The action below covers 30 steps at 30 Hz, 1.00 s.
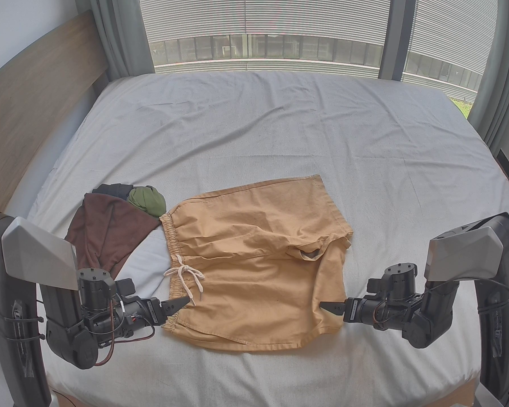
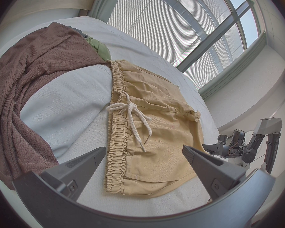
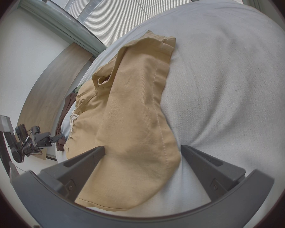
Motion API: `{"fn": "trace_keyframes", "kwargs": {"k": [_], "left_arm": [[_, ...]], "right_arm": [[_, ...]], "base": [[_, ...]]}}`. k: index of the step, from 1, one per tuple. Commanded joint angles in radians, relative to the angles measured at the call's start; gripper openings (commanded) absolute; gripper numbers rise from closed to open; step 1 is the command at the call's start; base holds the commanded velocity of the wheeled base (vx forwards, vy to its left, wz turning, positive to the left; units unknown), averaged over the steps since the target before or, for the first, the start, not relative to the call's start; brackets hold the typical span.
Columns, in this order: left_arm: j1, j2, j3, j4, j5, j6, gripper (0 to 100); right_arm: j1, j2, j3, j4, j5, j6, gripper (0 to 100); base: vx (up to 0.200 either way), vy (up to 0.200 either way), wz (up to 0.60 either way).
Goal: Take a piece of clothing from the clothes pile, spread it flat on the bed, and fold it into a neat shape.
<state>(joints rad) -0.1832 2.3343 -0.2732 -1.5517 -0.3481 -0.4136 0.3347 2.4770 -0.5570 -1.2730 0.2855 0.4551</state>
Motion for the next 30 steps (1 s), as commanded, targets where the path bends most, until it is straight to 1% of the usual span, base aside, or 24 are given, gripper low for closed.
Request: {"fn": "trace_keyframes", "kwargs": {"k": [1,4,10,13,17,20,25,29,30], "left_arm": [[0.001,-0.006,0.0,-0.001,0.0,-0.001,100],[0.001,-0.007,0.0,-0.001,0.0,-0.001,100],[0.002,-0.016,0.0,-0.001,0.0,-0.001,100],[0.002,-0.016,-0.001,-0.001,0.0,-0.001,100],[0.001,-0.016,-0.003,-0.001,0.0,-0.001,100],[0.002,-0.015,-0.004,-0.001,0.0,-0.001,100],[0.002,-0.01,-0.006,-0.001,0.0,-0.001,100],[0.002,-0.009,-0.006,-0.001,0.0,-0.001,100],[0.002,-0.007,-0.006,-0.001,0.0,-0.001,100]], "right_arm": [[0.027,0.006,-0.007,0.001,0.004,0.033,100],[0.043,0.005,-0.02,0.0,0.009,0.05,100],[0.058,-0.001,-0.011,-0.011,0.012,0.051,100],[0.058,-0.052,0.017,-0.011,0.012,0.053,100],[0.058,-0.124,0.069,-0.009,0.038,0.056,100],[0.058,-0.168,0.1,-0.011,0.04,0.06,100],[0.044,-0.221,0.135,-0.011,0.05,0.06,100],[0.018,-0.257,0.166,-0.014,0.061,0.06,100],[0.0,-0.268,0.178,-0.014,0.06,0.057,100]], "base": [[0.0,0.0,0.0],[0.0,0.0,0.0],[0.0,0.0,0.0],[0.0,0.0,0.0],[0.0,0.0,0.0],[0.0,0.0,0.0],[0.0,0.0,0.0],[0.0,0.0,0.0],[0.0,0.0,0.0]]}}
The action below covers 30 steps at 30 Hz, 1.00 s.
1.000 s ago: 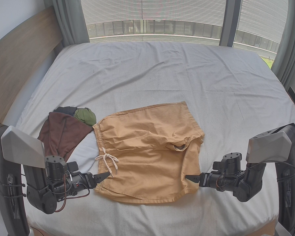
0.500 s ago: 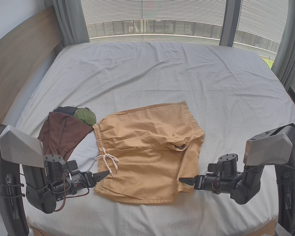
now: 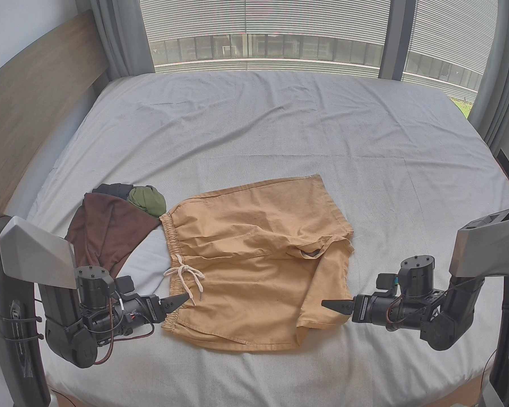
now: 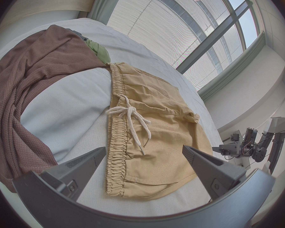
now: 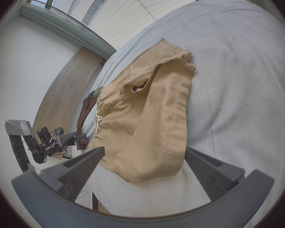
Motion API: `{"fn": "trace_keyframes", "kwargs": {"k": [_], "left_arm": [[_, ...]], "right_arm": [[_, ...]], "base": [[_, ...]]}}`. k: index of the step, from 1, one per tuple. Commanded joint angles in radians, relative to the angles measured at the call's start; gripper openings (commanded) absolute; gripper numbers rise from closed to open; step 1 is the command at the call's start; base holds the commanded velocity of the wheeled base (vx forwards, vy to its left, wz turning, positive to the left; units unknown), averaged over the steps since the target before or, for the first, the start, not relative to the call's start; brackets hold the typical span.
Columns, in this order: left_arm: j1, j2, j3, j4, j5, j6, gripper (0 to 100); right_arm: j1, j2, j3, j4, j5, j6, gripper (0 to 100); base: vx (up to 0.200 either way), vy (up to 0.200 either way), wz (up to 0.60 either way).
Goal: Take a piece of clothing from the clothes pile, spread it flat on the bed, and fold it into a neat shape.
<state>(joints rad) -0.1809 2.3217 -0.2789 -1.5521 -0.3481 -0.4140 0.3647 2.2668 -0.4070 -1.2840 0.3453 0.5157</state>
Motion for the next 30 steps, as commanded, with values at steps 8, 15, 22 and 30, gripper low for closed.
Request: {"fn": "trace_keyframes", "kwargs": {"k": [8,15,22,30], "left_arm": [[-0.002,0.022,-0.003,0.0,0.001,0.0,100],[-0.002,0.041,0.001,0.001,0.001,0.0,100],[0.003,0.062,0.004,0.001,0.009,-0.006,100],[0.004,0.096,0.05,0.003,0.031,-0.011,100]], "right_arm": [[-0.125,-0.084,0.083,-0.005,-0.003,-0.072,100],[-0.127,-0.052,0.068,-0.034,-0.012,-0.079,100],[-0.128,-0.013,0.045,-0.086,-0.014,-0.1,100],[-0.128,0.008,0.05,-0.09,-0.031,-0.102,100]], "base": [[0.0,0.0,0.0],[0.0,0.0,0.0],[0.0,0.0,0.0],[0.0,0.0,0.0]]}}
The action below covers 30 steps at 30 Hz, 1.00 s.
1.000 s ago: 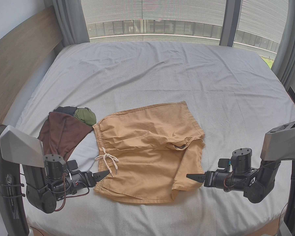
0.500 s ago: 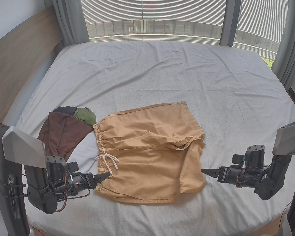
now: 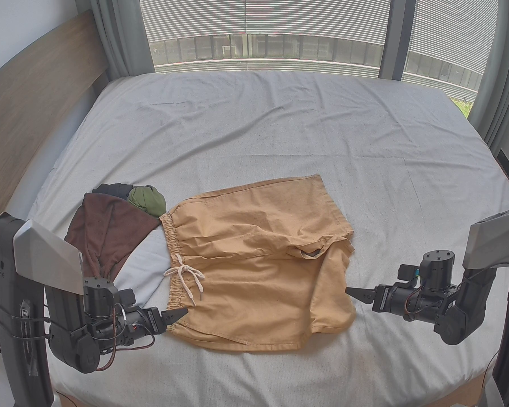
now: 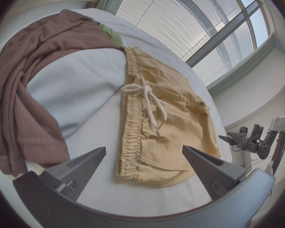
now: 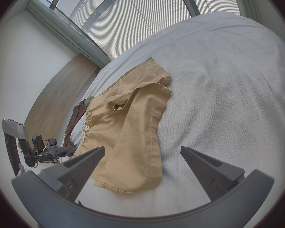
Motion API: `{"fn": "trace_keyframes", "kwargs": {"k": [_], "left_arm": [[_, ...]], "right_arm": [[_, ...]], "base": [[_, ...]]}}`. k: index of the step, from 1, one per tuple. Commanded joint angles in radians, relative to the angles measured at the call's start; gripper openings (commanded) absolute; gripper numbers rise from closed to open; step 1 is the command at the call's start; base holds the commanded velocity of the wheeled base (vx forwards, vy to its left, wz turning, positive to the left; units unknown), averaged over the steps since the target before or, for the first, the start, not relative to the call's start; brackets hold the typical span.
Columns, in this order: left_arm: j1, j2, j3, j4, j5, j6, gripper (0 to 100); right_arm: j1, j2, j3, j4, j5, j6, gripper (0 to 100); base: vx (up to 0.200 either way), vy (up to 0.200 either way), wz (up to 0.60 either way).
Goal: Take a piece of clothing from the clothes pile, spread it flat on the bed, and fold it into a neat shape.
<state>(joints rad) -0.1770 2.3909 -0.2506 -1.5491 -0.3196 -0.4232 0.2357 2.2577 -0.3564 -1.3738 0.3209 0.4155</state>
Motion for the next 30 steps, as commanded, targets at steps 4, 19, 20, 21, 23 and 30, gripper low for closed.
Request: {"fn": "trace_keyframes", "kwargs": {"k": [4,19,20,21,23,30], "left_arm": [[-0.001,0.045,0.021,0.0,0.001,-0.003,100],[-0.01,0.096,-0.033,-0.002,-0.001,-0.025,0],[-0.01,0.096,-0.038,0.0,-0.001,-0.025,0],[-0.01,0.097,-0.038,-0.002,-0.001,-0.025,0],[-0.01,0.099,-0.039,-0.002,0.001,-0.025,0],[0.059,0.088,-0.039,-0.002,0.007,0.018,0]], "right_arm": [[0.002,0.02,-0.001,-0.001,-0.008,-0.001,100],[0.0,0.054,0.002,-0.034,-0.009,-0.003,100],[0.0,0.054,0.004,-0.034,-0.008,-0.003,100],[0.0,0.054,0.004,-0.034,-0.009,-0.003,100],[0.0,0.054,0.005,-0.034,-0.009,-0.003,100],[0.007,0.08,0.031,-0.034,-0.008,-0.021,100]], "base": [[0.0,0.0,0.0],[0.0,0.0,0.0],[0.0,0.0,0.0],[0.0,0.0,0.0],[0.0,0.0,0.0],[0.0,0.0,0.0]]}}
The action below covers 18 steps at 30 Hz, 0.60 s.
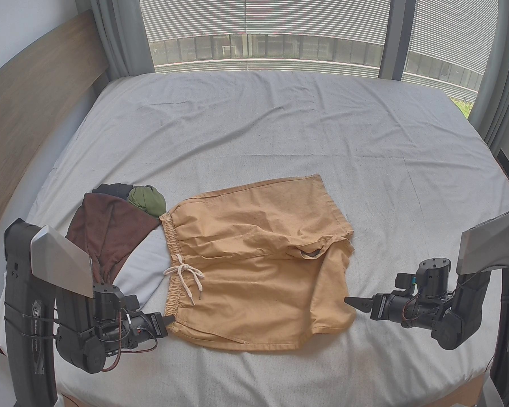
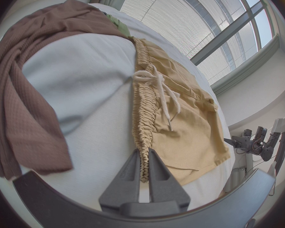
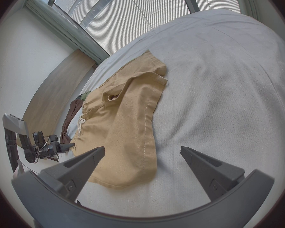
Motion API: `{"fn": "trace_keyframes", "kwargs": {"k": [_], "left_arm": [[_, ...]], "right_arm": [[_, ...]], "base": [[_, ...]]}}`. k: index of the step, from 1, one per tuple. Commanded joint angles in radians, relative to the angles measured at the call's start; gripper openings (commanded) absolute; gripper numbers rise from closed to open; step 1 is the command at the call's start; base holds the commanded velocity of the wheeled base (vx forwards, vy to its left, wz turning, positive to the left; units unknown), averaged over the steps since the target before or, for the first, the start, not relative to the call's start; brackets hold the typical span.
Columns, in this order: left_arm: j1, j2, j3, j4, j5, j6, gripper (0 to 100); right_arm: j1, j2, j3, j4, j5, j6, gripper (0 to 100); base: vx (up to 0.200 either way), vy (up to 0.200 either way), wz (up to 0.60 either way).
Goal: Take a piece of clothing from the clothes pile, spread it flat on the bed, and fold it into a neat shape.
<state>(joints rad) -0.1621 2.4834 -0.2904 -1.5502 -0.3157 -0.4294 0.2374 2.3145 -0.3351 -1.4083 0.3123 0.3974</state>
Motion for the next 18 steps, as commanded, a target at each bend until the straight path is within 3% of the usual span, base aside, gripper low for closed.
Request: {"fn": "trace_keyframes", "kwargs": {"k": [1,18], "left_arm": [[0.055,-0.004,-0.001,-0.001,0.001,0.043,0],[0.073,-0.008,-0.03,-0.001,0.0,0.064,0]], "right_arm": [[0.006,0.036,0.011,-0.001,0.002,-0.005,100],[0.072,0.141,0.024,-0.029,0.007,-0.04,100]], "base": [[0.0,0.0,0.0],[0.0,0.0,0.0]]}}
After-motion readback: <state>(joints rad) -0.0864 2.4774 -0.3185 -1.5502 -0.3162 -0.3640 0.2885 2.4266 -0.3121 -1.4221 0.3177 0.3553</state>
